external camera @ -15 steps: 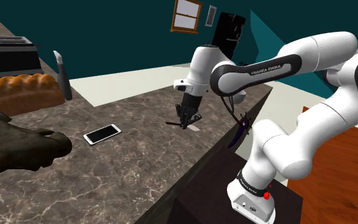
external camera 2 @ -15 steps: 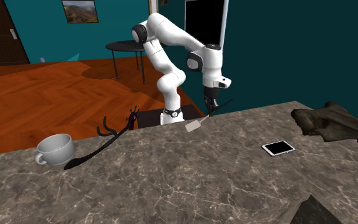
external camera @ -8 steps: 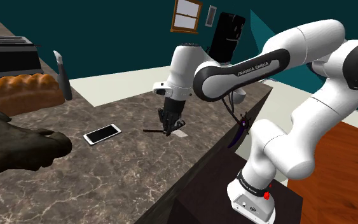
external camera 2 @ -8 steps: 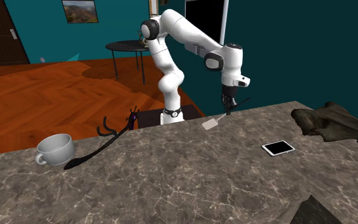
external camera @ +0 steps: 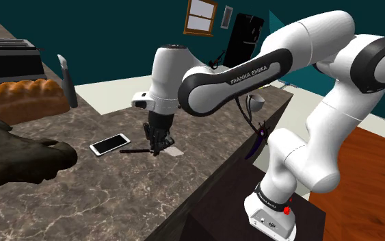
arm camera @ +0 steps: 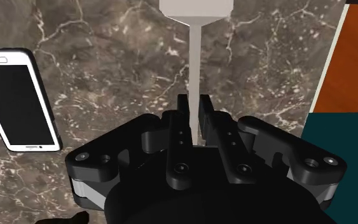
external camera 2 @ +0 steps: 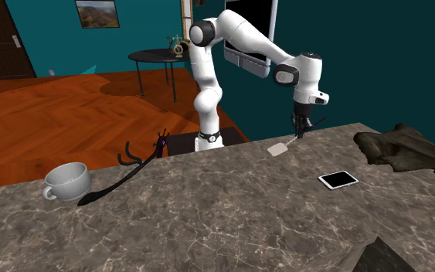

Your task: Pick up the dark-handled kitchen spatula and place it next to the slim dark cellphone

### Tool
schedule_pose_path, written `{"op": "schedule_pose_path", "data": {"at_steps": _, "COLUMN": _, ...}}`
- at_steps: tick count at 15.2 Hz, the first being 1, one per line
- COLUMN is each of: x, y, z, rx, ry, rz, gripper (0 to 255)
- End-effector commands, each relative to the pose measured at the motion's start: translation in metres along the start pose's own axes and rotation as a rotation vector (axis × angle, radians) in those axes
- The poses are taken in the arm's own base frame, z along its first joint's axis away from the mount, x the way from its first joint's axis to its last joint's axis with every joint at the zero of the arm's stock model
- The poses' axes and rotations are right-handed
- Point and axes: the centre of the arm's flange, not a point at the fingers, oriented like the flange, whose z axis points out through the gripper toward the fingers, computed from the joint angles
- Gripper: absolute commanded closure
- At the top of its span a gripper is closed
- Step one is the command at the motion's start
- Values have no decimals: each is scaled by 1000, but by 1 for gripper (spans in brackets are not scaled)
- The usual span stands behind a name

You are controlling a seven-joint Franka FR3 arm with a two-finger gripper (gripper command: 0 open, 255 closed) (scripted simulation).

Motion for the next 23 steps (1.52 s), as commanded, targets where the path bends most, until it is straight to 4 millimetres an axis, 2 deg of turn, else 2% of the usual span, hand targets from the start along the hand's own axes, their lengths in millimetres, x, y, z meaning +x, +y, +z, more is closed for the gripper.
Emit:
{"op": "schedule_pose_path", "data": {"at_steps": 1, "x": 26, "y": -1, "z": 1, "rx": 1, "ry": 0, "rz": 0, "gripper": 255}}
{"op": "schedule_pose_path", "data": {"at_steps": 6, "x": 91, "y": 7, "z": 5, "rx": 1, "ry": 0, "rz": 0, "gripper": 255}}
{"op": "schedule_pose_path", "data": {"at_steps": 20, "x": 86, "y": 7, "z": 79, "rx": 1, "ry": 0, "rz": 0, "gripper": 255}}
{"op": "schedule_pose_path", "data": {"at_steps": 23, "x": 86, "y": 7, "z": 79, "rx": 1, "ry": 0, "rz": 0, "gripper": 255}}
